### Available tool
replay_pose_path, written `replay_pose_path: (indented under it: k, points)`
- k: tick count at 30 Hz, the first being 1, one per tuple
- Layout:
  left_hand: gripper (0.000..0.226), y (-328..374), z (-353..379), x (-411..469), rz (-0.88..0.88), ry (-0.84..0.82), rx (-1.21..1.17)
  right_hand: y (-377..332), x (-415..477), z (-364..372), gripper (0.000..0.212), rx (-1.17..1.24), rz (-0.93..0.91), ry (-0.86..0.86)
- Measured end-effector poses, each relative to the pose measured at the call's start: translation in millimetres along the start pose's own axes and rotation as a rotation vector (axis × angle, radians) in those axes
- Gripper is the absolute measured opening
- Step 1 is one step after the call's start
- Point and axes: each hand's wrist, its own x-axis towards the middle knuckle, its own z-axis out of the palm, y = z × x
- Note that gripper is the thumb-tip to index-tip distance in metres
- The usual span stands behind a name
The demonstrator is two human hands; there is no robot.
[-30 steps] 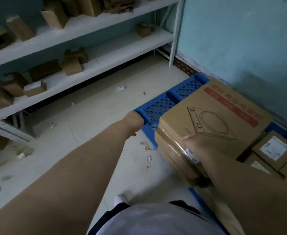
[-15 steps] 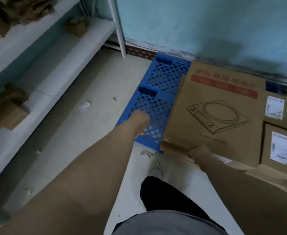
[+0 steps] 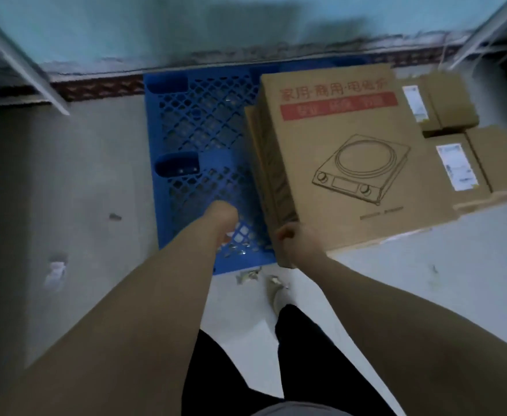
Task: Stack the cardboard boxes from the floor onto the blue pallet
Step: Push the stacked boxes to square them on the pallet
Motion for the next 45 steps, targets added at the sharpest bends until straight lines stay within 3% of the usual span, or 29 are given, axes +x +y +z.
replay_pose_path:
  k: [4, 8, 14, 18, 24, 29, 36, 45]
  points:
    - [0.038, 1, -28, 29, 0.001, -0.142, 0.128, -2, -1, 61, 0.031, 0.0, 0.198, 0.109]
    - [0.042, -1, -51, 50, -0.033, -0.214, 0.228, -26, 5, 117, 0.032, 0.279, 0.397, 0.202]
    - [0.054, -8, -50, 113, 0.184, -0.136, 0.445, -23, 44, 140, 0.039, 0.34, 0.39, 0.337]
    - [0.061, -18, -25, 160, 0.342, -0.132, 0.545, 2, 72, 167, 0.047, 0.341, 0.334, 0.562]
    - [0.082, -21, 27, 249, 0.571, -0.152, 0.528, 57, 152, 227, 0.061, -0.284, 0.045, 0.825]
    - [0.108, -29, 54, 324, 0.719, -0.149, 0.5, 98, 210, 268, 0.074, -0.567, -0.067, 0.988]
    - [0.112, -40, 83, 369, 0.951, -0.161, 0.358, 123, 238, 287, 0.085, -0.695, 0.074, 1.15]
    - [0.112, -21, 96, 359, 0.898, -0.191, 0.368, 125, 228, 271, 0.086, -0.768, 0.194, 1.073]
